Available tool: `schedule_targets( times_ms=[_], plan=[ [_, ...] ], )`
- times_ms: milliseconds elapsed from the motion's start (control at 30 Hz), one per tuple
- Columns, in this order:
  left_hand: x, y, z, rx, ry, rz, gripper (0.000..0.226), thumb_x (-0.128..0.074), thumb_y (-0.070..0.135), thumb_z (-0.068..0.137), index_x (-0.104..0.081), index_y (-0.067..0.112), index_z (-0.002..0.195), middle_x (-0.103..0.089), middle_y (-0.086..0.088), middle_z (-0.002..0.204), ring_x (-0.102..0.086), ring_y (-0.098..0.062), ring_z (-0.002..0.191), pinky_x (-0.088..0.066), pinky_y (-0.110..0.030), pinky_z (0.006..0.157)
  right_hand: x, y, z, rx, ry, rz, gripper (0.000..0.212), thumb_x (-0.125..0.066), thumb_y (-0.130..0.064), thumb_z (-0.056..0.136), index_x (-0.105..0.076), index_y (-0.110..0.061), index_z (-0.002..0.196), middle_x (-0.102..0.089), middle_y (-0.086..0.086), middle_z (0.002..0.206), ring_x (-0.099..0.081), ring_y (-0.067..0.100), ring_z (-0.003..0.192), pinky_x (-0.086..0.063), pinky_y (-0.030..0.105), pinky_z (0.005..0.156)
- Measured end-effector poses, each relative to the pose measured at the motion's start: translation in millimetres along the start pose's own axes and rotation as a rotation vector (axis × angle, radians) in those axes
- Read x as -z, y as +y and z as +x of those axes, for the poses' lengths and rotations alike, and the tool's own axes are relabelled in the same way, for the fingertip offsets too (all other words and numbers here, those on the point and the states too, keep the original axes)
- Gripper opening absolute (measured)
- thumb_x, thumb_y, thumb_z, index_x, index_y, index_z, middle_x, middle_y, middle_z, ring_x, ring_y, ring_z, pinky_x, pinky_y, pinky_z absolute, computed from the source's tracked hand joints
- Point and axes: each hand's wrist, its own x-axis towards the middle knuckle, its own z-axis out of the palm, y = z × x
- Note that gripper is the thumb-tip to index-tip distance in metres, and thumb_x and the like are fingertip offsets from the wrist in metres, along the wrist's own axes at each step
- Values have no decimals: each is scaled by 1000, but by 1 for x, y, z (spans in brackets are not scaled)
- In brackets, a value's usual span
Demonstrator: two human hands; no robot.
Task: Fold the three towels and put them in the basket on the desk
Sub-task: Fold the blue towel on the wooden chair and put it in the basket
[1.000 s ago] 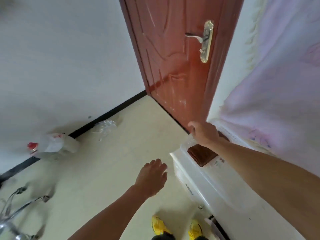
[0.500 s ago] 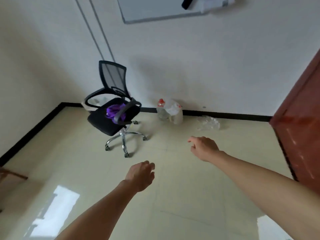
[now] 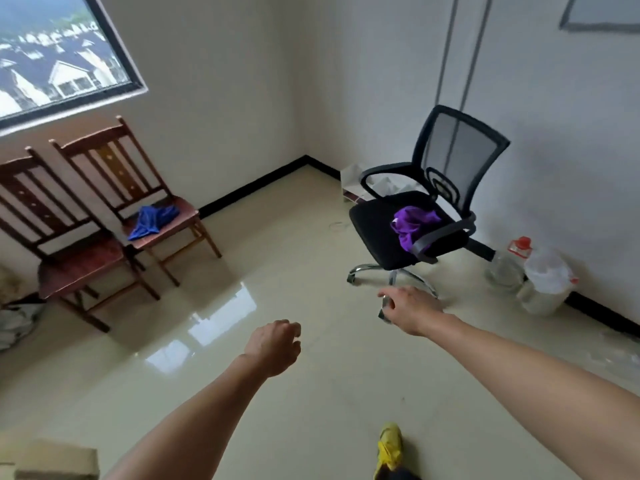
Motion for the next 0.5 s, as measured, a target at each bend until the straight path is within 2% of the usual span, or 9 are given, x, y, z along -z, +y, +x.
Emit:
schedule_targets(
  times_ms=[167, 333, 500],
  plan=[
    [17, -71, 62, 156, 14, -70, 31, -45, 30, 94, -57, 19, 121, -60, -1, 121, -58, -25, 108, -45, -29, 84, -4, -40, 131, 117, -49, -29, 42, -49, -28, 86, -53, -34, 128, -65, 0, 120, -61, 25, 108, -48, 33, 84],
    [54, -149, 122, 371, 74, -143, 31, -48, 30, 93, -58, 20, 120, -62, 0, 119, -58, -21, 108, -45, -29, 85, 27, -114, 277, 276, -120, -54, 44, -49, -27, 87, -51, -32, 131, -66, 0, 116, -61, 24, 104, -46, 33, 80],
    [77, -200, 151, 514, 85, -211, 31, -49, 33, 92, -59, 21, 119, -62, 0, 118, -58, -21, 108, -46, -30, 87, 47, -189, 373, 421, -146, -94, 45, -50, -29, 85, -52, -33, 130, -68, -2, 116, -62, 24, 105, -49, 32, 83]
  ],
)
